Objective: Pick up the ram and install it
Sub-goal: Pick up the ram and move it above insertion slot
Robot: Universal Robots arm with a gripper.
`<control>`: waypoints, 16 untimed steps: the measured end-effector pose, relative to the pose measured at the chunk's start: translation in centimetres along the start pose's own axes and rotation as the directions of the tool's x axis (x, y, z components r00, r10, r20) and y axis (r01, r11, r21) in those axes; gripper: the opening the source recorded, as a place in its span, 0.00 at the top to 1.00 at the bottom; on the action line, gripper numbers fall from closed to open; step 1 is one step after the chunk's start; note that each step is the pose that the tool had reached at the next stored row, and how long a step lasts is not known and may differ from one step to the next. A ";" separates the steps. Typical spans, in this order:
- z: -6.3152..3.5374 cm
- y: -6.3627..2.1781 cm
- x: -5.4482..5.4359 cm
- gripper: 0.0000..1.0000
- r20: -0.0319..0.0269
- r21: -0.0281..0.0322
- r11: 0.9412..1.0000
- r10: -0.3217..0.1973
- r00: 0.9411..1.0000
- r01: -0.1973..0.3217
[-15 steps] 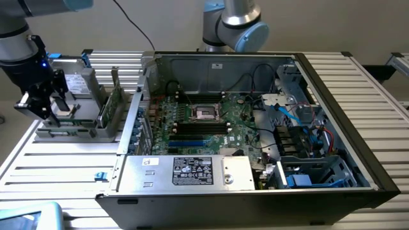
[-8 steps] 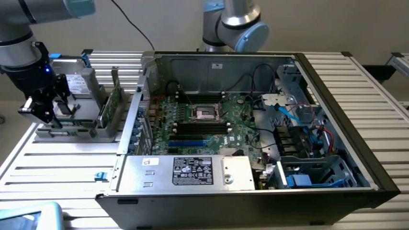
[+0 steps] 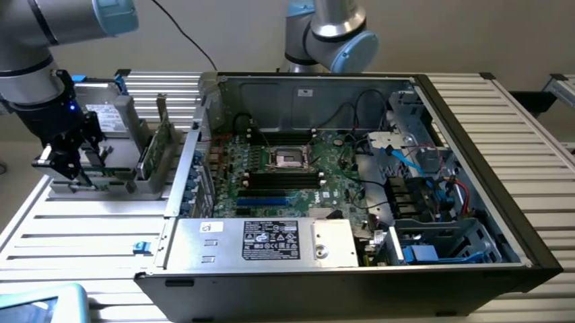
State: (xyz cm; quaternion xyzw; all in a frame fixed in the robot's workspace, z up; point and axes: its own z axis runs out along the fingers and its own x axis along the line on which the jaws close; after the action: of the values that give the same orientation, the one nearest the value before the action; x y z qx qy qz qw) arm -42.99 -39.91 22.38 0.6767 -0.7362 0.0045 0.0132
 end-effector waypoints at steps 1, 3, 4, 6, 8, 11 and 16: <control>0.19 -0.01 0.1 0.46 0.000 0.000 1.000 0.000 1.000 0.000; 0.56 -0.04 0.2 0.46 0.000 0.000 1.000 0.000 1.000 0.000; 0.73 -0.06 0.2 0.46 0.000 0.000 1.000 0.000 1.000 0.000; 1.11 -0.10 0.1 0.46 0.000 0.000 1.000 0.001 1.000 -0.001; 1.46 -0.14 0.1 0.46 0.000 0.000 1.000 0.001 1.000 -0.001; 2.00 -0.16 0.1 0.46 0.000 0.000 1.000 0.001 1.000 -0.001; 2.58 -0.17 0.1 0.46 0.000 0.000 1.000 0.002 1.000 -0.002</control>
State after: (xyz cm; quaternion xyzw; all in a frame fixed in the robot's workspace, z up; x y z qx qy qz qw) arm -42.86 -40.08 19.80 0.6761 -0.7367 0.0045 0.0132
